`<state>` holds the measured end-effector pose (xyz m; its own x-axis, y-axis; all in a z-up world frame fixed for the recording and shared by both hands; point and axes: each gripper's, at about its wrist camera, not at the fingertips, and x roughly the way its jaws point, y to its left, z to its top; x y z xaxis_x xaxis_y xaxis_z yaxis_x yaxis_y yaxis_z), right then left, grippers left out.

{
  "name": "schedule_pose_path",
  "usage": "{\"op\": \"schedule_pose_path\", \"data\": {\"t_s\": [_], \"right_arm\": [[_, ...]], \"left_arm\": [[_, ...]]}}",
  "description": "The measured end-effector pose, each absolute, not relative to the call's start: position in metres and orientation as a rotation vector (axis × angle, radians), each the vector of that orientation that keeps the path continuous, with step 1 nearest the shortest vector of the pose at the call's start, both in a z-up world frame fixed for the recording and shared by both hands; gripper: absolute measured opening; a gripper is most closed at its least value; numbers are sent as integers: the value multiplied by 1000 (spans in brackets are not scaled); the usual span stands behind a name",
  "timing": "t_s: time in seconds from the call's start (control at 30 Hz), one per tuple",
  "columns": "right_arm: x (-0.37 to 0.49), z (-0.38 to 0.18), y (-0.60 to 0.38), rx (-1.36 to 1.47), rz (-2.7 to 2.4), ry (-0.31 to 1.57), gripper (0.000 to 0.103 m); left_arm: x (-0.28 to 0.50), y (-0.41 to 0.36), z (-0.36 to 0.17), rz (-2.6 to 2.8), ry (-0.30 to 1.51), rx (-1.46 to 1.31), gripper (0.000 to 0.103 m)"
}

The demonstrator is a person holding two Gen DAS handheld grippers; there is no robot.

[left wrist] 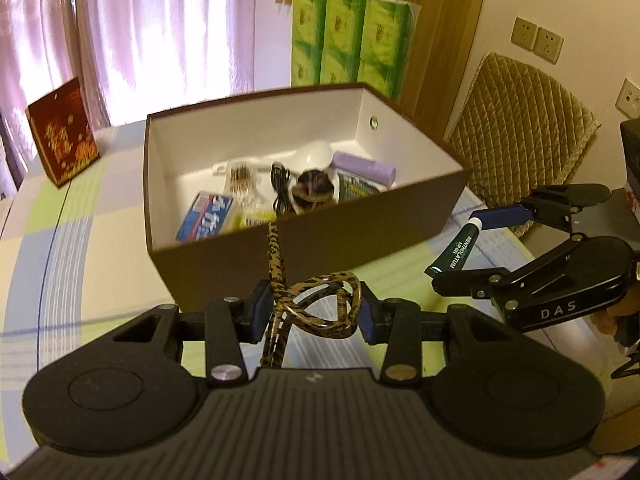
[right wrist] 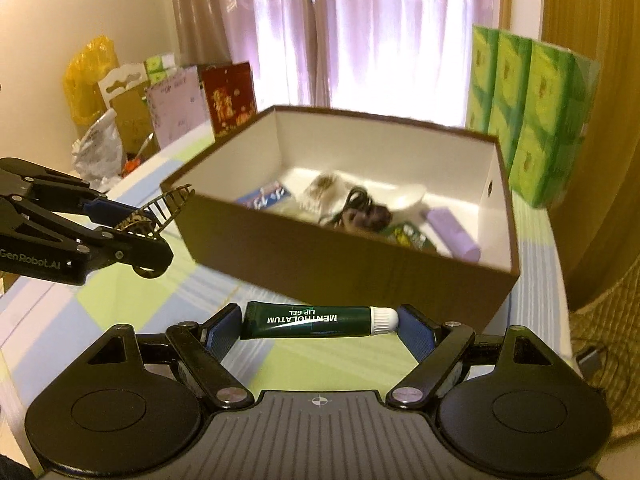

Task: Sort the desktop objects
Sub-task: 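Carry the strap and lip gel tube over the box with both grippers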

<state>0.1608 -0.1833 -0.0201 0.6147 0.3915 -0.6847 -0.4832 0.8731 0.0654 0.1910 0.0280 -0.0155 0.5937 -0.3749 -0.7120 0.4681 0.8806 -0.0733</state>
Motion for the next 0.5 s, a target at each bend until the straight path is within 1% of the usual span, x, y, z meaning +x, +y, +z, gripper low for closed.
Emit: {"op": "schedule_pose_path", "data": {"t_s": [0.5], "right_arm": [[221,17,-194,-88,479,666,81]], "left_arm": [[248,16,13,-507,725,176,38]]}}
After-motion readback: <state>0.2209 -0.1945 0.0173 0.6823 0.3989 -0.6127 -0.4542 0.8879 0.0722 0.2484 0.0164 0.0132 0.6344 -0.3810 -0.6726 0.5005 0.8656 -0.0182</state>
